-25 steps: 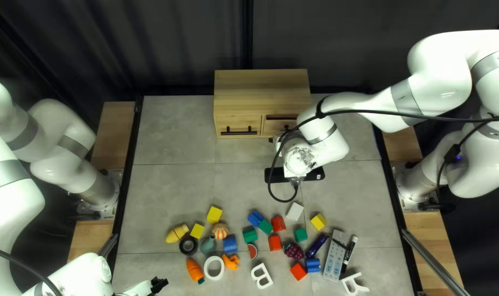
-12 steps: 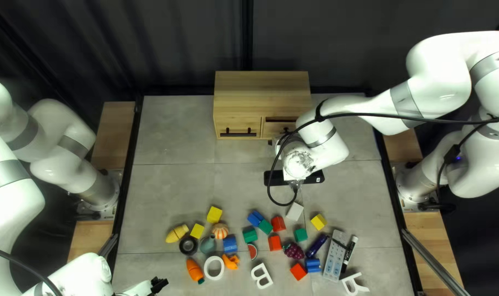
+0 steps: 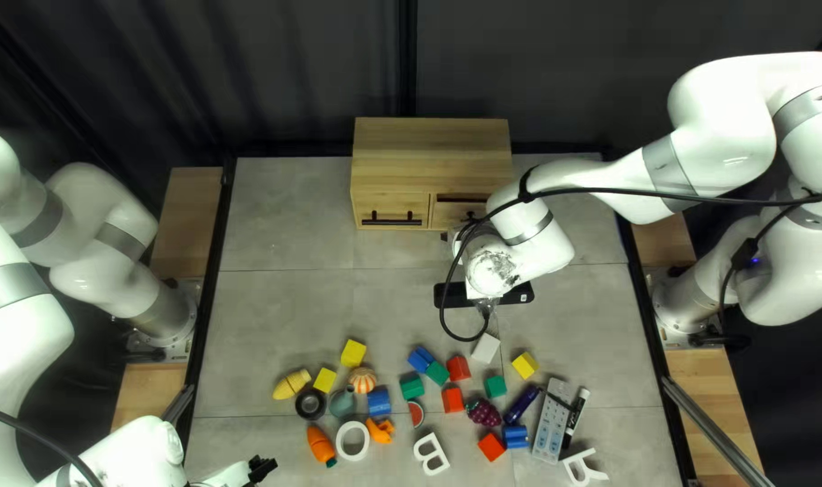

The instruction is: Open drawers and place objects into drawer and close

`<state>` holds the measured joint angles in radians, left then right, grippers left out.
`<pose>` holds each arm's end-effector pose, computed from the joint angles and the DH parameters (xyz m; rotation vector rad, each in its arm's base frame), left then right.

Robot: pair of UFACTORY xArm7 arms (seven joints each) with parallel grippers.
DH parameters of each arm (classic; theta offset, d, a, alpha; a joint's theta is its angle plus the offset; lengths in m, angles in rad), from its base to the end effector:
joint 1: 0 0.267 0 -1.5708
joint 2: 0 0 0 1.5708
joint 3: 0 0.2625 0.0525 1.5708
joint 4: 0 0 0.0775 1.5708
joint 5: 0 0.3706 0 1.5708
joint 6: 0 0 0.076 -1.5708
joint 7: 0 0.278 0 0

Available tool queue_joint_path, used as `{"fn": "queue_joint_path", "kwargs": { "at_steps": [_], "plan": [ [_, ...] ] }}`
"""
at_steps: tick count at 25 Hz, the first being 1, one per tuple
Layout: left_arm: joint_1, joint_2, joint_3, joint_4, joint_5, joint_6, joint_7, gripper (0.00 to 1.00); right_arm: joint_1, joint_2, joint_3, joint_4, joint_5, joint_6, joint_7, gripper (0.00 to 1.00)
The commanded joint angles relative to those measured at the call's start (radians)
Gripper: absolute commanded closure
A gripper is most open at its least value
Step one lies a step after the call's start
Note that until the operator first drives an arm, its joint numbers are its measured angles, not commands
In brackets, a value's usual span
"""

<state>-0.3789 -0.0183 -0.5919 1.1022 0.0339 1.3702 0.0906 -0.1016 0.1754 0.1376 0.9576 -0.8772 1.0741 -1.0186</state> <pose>0.2452 -0.3408 0.1497 -2.5621 1.5202 0.3156 0.4651 -0.1397 0.0698 1.7873 1.8522 -0.7385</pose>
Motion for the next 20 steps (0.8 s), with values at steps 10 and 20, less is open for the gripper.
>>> {"fn": "queue_joint_path", "kwargs": {
  "at_steps": [10, 20],
  "plan": [
    [0.0, 0.0, 0.0, 0.0, 0.0, 0.0, 0.0, 0.0, 0.005, -0.025, 0.008, -0.026, 0.007, -0.007, -0.01, 0.89],
    [0.0, 0.0, 0.0, 0.0, 0.0, 0.0, 0.0, 0.0, -0.004, -0.042, 0.002, -0.039, 0.003, -0.012, -0.031, 0.9]
  ]
}}
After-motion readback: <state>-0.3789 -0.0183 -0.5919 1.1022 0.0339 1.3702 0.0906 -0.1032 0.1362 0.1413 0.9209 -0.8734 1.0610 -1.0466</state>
